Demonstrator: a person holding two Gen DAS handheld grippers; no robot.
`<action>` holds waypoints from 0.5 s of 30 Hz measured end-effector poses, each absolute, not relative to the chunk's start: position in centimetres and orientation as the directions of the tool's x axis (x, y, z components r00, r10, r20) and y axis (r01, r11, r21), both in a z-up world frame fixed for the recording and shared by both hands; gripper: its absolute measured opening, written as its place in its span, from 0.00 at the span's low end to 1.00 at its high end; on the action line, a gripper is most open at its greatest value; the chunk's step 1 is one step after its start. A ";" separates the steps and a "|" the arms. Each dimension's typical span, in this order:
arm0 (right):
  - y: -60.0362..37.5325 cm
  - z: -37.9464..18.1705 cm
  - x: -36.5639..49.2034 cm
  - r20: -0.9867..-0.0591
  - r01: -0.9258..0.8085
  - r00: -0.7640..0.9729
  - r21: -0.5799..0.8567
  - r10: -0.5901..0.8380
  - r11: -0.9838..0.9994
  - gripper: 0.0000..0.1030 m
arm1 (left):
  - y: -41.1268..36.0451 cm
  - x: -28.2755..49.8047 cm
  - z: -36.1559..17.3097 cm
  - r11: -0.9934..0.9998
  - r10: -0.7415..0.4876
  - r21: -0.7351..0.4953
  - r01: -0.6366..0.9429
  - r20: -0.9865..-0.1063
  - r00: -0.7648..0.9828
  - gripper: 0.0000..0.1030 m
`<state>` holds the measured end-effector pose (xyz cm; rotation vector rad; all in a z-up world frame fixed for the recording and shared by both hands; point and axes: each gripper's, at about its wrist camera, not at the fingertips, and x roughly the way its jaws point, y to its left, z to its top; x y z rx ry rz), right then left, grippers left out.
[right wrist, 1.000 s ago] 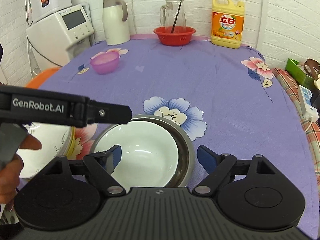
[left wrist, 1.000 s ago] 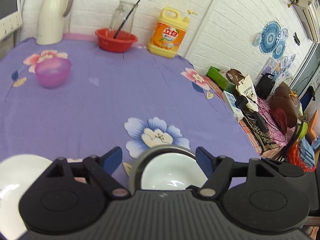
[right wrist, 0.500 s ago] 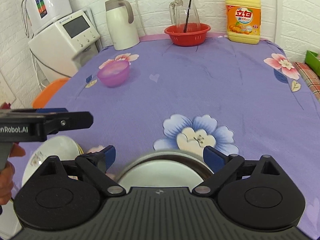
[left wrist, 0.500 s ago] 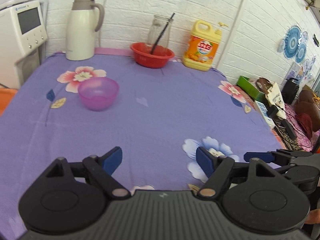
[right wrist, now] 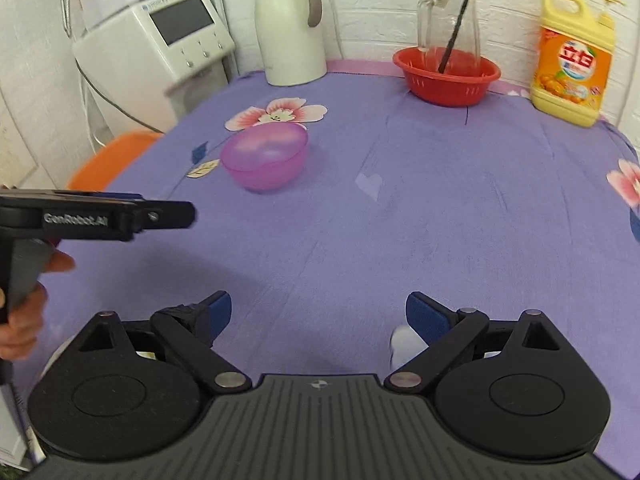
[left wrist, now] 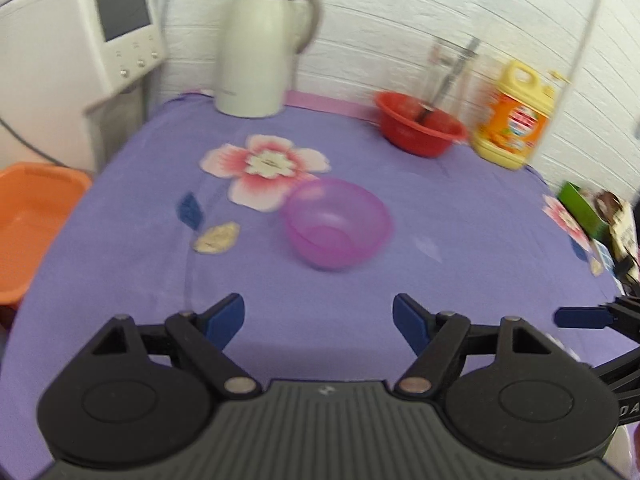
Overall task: Organize plates and bowls
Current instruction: 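Move the left tool to the pink plastic bowl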
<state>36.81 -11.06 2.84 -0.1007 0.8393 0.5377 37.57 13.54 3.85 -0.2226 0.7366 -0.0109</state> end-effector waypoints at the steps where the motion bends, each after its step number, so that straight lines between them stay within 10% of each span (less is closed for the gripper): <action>1: -10.5 3.0 37.7 -0.731 -0.492 0.544 0.120 0.411 0.863 1.00 | 14.6 38.3 3.9 0.975 -0.073 -0.206 -0.088 -0.663 0.745 0.74; 15: -1.4 -2.3 46.3 -0.782 -0.592 0.509 -0.015 0.360 0.806 1.00 | 16.3 50.0 -0.6 0.957 -0.164 -0.283 -0.058 -0.698 0.697 0.74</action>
